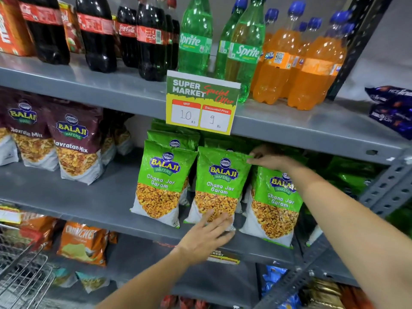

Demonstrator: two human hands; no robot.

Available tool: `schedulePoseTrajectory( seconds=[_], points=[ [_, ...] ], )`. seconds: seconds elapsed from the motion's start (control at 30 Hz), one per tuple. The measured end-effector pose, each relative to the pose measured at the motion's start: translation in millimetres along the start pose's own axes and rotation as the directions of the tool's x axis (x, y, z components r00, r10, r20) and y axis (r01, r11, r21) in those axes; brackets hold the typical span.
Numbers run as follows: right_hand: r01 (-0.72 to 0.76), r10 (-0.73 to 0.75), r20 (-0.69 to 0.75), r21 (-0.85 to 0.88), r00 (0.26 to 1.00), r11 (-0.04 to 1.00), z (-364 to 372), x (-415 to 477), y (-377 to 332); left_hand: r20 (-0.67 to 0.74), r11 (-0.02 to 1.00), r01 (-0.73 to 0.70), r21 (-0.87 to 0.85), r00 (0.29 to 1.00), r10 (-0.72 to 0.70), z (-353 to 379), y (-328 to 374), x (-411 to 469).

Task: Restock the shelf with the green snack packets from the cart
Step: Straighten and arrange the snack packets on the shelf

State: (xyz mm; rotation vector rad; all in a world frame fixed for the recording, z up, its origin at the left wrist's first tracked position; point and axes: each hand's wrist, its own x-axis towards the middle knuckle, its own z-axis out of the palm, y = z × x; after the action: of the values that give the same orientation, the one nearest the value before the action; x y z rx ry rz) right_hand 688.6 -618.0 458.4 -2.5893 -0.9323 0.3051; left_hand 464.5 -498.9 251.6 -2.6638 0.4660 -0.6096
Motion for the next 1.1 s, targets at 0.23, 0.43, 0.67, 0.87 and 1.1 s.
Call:
schedulePoseTrajectory(
  seconds=[0.23, 0.43, 0.67, 0.87, 1.1],
  points=[
    [-0.079, 0.079, 0.012, -0.003, 0.997, 0.997, -3.2, -4.8, 8.0, 0.142, 0.994, -0.098, 0.048, 0.986, 0.090, -8.5, -14.3, 24.6],
    [-0.031, 0.036, -0.121, 0.041, 0.992, 0.999, 3.2, -5.7, 5.6, 0.032, 1.000, -0.023, -0.001, 0.999, 0.023, -8.2, -15.4, 11.3],
    [0.042, -0.057, -0.360, -0.049, 0.931, 0.998, 31.2, -13.9, -60.0, -0.264, 0.819, 0.371, -0.438, 0.817, -0.512, -55.6, -60.7, -50.8],
    [0.033, 0.080, -0.273, 0.385, 0.959, 0.922, 118.4, -45.8, -129.2, 0.307, 0.052, 0.692, -0.720, 0.385, -0.870, -43.6, -138.7, -123.5],
    [-0.174, 0.159, 0.076, 0.268, 0.984, 0.948, 229.8, -62.8, -137.8, 0.572, 0.012, 0.736, -0.677, 0.536, -0.622, -16.6, -168.8, -125.3]
  ],
)
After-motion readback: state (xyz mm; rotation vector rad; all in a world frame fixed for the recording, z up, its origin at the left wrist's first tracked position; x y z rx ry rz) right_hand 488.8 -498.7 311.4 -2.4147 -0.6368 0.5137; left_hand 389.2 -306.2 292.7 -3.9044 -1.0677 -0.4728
